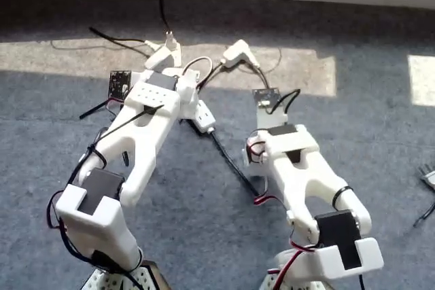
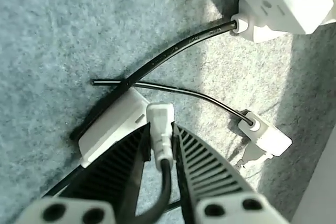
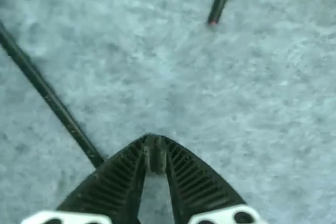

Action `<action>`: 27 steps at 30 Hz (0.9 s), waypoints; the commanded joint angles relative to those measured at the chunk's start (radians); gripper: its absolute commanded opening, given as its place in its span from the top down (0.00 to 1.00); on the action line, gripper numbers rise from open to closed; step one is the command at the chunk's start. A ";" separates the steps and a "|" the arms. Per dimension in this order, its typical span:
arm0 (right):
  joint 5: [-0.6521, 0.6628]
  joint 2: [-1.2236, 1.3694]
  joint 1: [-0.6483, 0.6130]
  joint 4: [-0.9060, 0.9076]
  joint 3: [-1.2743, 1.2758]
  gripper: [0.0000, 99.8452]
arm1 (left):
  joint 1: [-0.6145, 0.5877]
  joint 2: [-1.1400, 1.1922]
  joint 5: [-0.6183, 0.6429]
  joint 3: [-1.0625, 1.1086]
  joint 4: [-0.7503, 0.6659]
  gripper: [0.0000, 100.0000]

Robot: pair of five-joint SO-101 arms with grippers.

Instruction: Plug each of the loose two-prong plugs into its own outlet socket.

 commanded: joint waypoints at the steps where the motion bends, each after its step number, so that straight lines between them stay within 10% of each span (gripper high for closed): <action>1: 0.012 -0.010 -0.102 0.035 -0.016 0.99 | 0.002 -0.007 0.005 -0.002 -0.012 0.99; 20: 0.012 -0.012 -0.476 0.035 -0.065 0.99 | -0.120 -0.341 0.011 0.140 -0.015 0.99; 27: 0.012 -0.024 -0.429 0.041 -0.082 0.99 | -0.054 -0.412 0.011 0.231 -0.075 0.99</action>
